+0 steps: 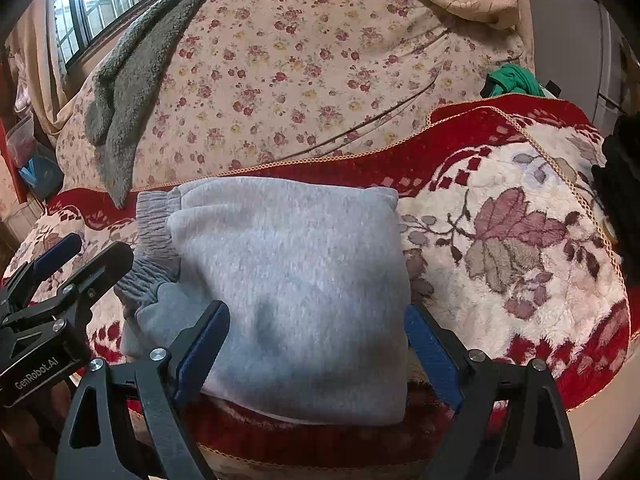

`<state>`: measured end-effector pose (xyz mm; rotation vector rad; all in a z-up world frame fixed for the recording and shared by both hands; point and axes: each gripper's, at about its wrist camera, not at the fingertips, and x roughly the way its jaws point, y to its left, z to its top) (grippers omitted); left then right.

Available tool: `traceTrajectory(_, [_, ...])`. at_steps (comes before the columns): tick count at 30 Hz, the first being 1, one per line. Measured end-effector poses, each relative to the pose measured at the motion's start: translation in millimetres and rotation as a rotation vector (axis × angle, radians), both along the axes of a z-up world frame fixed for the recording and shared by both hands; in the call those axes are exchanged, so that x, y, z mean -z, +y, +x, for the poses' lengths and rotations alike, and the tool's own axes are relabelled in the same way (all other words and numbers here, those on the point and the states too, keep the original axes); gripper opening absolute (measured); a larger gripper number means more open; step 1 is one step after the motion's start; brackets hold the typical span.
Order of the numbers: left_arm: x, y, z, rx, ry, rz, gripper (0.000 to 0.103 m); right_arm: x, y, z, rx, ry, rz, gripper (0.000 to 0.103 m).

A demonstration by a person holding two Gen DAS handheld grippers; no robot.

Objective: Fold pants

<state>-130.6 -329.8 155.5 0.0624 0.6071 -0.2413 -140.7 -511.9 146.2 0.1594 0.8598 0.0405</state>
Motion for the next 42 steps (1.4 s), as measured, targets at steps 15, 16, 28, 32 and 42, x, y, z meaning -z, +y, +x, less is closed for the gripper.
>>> traceTrajectory(15, [1,0,1,-0.001,0.0,0.003,0.095,2,-1,2,0.005,0.007,0.005,0.092])
traceTrajectory(16, [1,0,1,0.0,0.001,0.003,0.095,3,-1,3,0.004,0.008,0.005,0.092])
traceTrajectory(28, [5,1,-1,0.016,-0.026,0.02,0.095,5,-1,2,0.007,0.022,0.004,0.092])
traceTrajectory(32, [7,1,-5,0.037,-0.042,0.034,0.095,5,-2,3,0.014,0.022,0.003,0.092])
traceTrajectory(42, [7,22,1,0.016,-0.04,0.006,0.095,-2,11,10,-0.007,0.018,-0.013,0.092])
